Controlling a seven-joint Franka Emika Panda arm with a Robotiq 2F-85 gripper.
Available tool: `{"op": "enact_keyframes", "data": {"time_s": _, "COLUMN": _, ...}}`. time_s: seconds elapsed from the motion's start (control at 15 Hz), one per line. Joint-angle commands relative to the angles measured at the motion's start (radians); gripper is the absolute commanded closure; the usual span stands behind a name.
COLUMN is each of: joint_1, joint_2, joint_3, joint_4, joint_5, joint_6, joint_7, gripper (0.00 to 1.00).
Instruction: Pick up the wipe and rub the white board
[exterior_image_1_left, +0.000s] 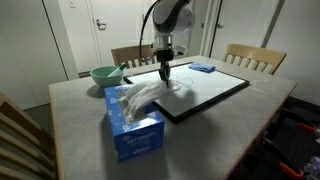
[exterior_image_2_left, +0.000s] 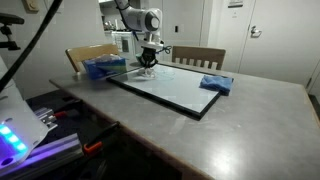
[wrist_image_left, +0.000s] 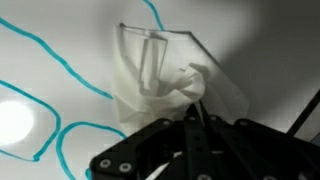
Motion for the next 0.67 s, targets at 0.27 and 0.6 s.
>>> {"op": "enact_keyframes", "data": {"time_s": 0.27, "joint_1": 0.032, "joint_2": 0.036, "joint_3": -0.011, "joint_4": -0.053, "joint_5": 0.002, "joint_6": -0.052, "joint_7": 0.055, "gripper": 1.00}}
{"op": "enact_keyframes", "data": {"time_s": 0.6, "joint_1": 0.028, "joint_2": 0.088, "joint_3": -0.028, "joint_4": -0.010, "joint_5": -0.013, "joint_6": -0.007, "joint_7": 0.043, "gripper": 1.00}}
